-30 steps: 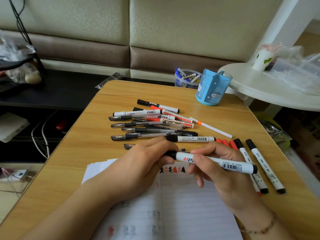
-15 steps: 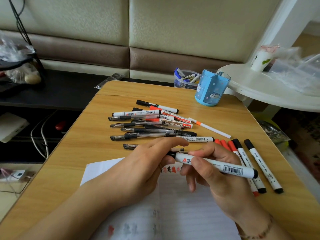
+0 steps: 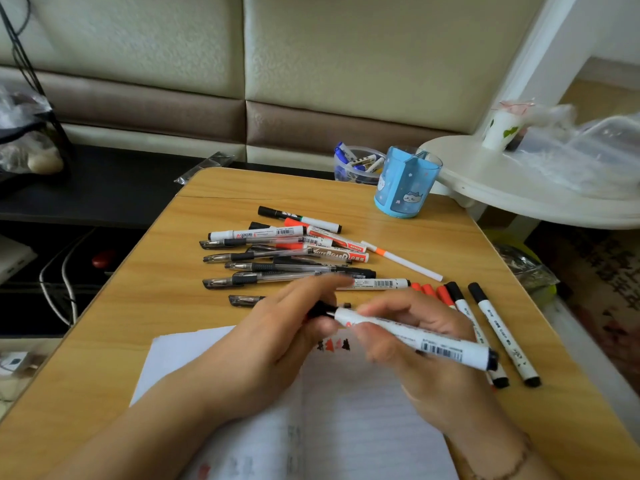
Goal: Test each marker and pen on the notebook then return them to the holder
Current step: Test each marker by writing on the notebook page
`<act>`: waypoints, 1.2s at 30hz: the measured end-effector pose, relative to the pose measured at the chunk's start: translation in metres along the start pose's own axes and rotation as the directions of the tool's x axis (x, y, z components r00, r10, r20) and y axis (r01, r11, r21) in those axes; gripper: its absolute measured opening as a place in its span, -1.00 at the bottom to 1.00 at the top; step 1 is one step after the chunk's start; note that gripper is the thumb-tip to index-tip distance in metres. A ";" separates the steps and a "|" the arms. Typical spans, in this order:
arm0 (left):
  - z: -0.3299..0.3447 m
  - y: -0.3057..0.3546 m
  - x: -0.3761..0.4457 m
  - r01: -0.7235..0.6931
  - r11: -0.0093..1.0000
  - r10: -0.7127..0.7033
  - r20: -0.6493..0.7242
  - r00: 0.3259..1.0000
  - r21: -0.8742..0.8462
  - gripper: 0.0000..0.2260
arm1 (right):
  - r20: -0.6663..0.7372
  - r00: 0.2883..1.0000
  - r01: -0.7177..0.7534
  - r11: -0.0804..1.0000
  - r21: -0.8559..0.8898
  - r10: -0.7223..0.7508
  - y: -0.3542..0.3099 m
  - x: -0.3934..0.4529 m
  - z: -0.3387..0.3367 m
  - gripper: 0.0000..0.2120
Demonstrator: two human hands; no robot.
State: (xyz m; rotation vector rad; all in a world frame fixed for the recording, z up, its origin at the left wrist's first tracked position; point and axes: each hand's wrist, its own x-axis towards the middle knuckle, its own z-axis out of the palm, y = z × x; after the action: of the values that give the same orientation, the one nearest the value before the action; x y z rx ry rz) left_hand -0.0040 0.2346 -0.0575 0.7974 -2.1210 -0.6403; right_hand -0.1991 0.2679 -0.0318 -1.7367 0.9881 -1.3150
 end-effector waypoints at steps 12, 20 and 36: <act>-0.002 -0.005 -0.001 0.006 0.995 -0.010 0.040 0.999 0.096 -0.56 | 0.052 0.893 -0.088 0.285 -0.954 0.447 0.005 -0.019 -0.153 -0.04; -0.003 -0.006 -0.002 0.027 0.995 -0.032 0.042 0.999 0.099 -0.58 | 0.024 0.877 -0.127 0.281 -0.951 0.479 0.016 -0.018 -0.143 -0.07; -0.003 -0.007 -0.002 0.014 0.993 -0.023 0.081 0.996 0.118 -0.61 | -0.072 0.826 -0.252 0.250 -0.935 0.559 0.038 -0.030 -0.117 -0.26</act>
State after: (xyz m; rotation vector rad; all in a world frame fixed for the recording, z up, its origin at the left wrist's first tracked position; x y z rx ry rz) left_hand 0.0023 0.2306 -0.0614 0.8690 -2.2457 -0.5711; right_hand -0.3241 0.2666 -0.0538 -2.0715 2.0957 0.0115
